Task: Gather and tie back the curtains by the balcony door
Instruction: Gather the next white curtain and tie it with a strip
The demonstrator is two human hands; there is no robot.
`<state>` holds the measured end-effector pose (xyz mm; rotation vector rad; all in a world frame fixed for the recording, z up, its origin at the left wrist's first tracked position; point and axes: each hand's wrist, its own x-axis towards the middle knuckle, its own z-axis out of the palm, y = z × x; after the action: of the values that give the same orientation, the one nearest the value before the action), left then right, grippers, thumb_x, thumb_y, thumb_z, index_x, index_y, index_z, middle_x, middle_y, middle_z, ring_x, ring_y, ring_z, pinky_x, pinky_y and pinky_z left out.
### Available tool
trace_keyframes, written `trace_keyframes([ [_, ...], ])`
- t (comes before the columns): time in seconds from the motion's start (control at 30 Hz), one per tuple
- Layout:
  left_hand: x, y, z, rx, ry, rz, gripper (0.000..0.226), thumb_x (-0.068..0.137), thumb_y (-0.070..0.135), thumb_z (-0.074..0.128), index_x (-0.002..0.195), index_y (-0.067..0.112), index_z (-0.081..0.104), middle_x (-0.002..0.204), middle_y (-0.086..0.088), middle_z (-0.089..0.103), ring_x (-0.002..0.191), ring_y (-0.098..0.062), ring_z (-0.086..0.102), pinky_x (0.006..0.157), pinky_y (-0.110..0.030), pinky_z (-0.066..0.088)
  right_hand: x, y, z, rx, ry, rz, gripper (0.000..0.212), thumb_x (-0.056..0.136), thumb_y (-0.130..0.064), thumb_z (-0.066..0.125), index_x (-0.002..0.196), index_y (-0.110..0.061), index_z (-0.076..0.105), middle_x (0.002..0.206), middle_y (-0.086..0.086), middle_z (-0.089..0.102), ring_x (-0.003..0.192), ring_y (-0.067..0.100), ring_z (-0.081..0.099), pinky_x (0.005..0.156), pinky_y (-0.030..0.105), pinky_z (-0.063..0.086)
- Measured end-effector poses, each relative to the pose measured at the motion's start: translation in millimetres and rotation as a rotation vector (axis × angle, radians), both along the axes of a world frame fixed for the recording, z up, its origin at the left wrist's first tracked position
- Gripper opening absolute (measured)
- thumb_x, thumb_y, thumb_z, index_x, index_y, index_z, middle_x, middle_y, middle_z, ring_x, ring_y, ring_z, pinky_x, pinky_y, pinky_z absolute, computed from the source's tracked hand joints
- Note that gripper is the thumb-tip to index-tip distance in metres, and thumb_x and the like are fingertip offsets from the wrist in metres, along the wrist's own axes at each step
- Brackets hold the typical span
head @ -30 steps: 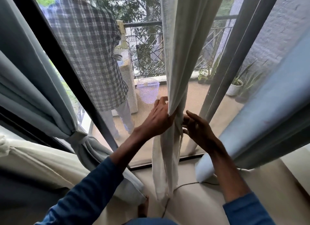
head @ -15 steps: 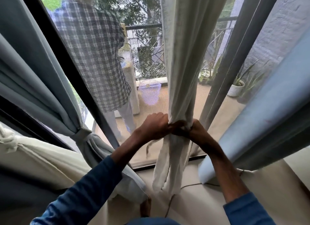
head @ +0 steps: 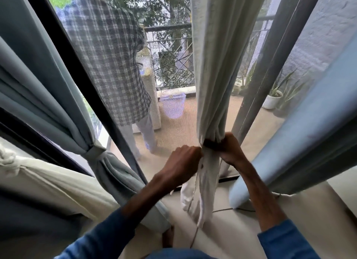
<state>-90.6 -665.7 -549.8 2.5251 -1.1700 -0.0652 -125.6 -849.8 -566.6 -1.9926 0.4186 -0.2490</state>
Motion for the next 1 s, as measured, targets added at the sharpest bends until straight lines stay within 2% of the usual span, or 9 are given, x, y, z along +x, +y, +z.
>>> trace_keyframes([
  [0.17, -10, -12, -1, 0.122, 0.002, 0.036, 0.007, 0.093, 0.008, 0.049, 0.092, 0.005, 0.056, 0.085, -0.020, 0.058, 0.075, -0.039, 0.054, 0.062, -0.039, 0.032, -3, 0, 2, -0.050, 0.046, 0.059, 0.060, 0.063, -0.051, 0.086, 0.087, 0.003, 0.075, 0.076, 0.007, 0.067, 0.078, 0.009, 0.055, 0.057, 0.028, 0.041],
  [0.27, -13, -17, -5, 0.128, 0.016, 0.048, 0.010, 0.093, 0.002, 0.047, 0.097, 0.002, 0.057, 0.083, -0.019, 0.054, 0.075, -0.038, 0.055, 0.061, -0.038, 0.030, -8, -1, 9, -0.008, 0.013, 0.114, 0.075, 0.050, -0.058, 0.063, 0.089, 0.005, 0.075, 0.076, 0.004, 0.068, 0.077, 0.006, 0.057, 0.064, 0.029, 0.045],
  [0.33, -15, -21, -3, 0.120, 0.062, 0.040, 0.011, 0.092, 0.000, 0.047, 0.098, 0.000, 0.056, 0.087, -0.023, 0.056, 0.074, -0.036, 0.049, 0.063, -0.038, 0.028, -10, -2, 10, 0.011, 0.034, 0.145, 0.047, 0.059, -0.042, 0.071, 0.087, -0.005, 0.074, 0.065, -0.008, 0.067, 0.066, -0.004, 0.058, 0.059, 0.024, 0.048],
  [0.4, -15, -25, -4, 0.085, 0.122, 0.014, 0.009, 0.087, -0.003, 0.052, 0.092, 0.003, 0.055, 0.087, -0.024, 0.060, 0.073, -0.037, 0.052, 0.061, -0.040, 0.033, -9, -4, 8, 0.018, 0.063, 0.153, 0.008, 0.078, -0.010, 0.076, 0.083, -0.009, 0.070, 0.060, -0.014, 0.063, 0.063, 0.000, 0.057, 0.058, 0.025, 0.046],
  [0.47, -15, -28, -8, 0.059, 0.177, -0.031, 0.014, 0.081, -0.003, 0.058, 0.087, 0.006, 0.049, 0.085, -0.022, 0.064, 0.077, -0.040, 0.059, 0.064, -0.045, 0.047, -9, -7, 3, -0.013, 0.064, 0.126, 0.020, 0.084, 0.002, 0.072, 0.073, -0.015, 0.069, 0.057, -0.018, 0.059, 0.062, 0.003, 0.052, 0.059, 0.027, 0.042],
  [0.57, -12, -28, -12, 0.092, 0.187, -0.069, 0.009, 0.087, 0.011, 0.054, 0.094, 0.005, 0.053, 0.092, -0.021, 0.063, 0.086, -0.043, 0.058, 0.070, -0.046, 0.048, -11, -9, -2, 0.028, 0.054, 0.089, 0.020, 0.079, -0.015, 0.076, 0.064, -0.019, 0.063, 0.056, -0.015, 0.056, 0.062, 0.006, 0.048, 0.058, 0.028, 0.039],
  [0.67, -2, -26, -10, 0.118, 0.138, -0.097, 0.021, 0.084, 0.028, 0.046, 0.090, 0.010, 0.056, 0.096, -0.017, 0.063, 0.089, -0.040, 0.056, 0.071, -0.044, 0.046, -14, -8, -3, 0.108, 0.043, 0.099, 0.025, 0.087, -0.003, 0.075, 0.067, -0.012, 0.062, 0.061, -0.006, 0.052, 0.061, 0.004, 0.047, 0.058, 0.027, 0.040],
  [0.87, 18, -26, -12, -0.011, 0.115, -0.030, 0.045, 0.068, 0.053, 0.045, 0.079, 0.019, 0.074, 0.069, -0.005, 0.070, 0.066, -0.034, 0.063, 0.058, -0.041, 0.054, -13, -4, -5, 0.161, 0.050, 0.090, 0.027, 0.092, 0.007, 0.065, 0.069, -0.008, 0.062, 0.043, -0.017, 0.058, 0.044, -0.010, 0.051, 0.049, 0.009, 0.041],
  [1.0, 22, -18, -21, -0.251, 0.039, 0.279, 0.056, 0.066, 0.070, 0.064, 0.046, 0.022, 0.044, 0.048, 0.001, 0.051, 0.052, -0.027, 0.053, 0.049, -0.032, 0.045, -15, -4, -5, 0.205, 0.014, 0.100, 0.011, 0.091, 0.001, 0.069, 0.080, 0.002, 0.068, 0.062, -0.007, 0.058, 0.052, -0.008, 0.052, 0.054, 0.011, 0.043],
])
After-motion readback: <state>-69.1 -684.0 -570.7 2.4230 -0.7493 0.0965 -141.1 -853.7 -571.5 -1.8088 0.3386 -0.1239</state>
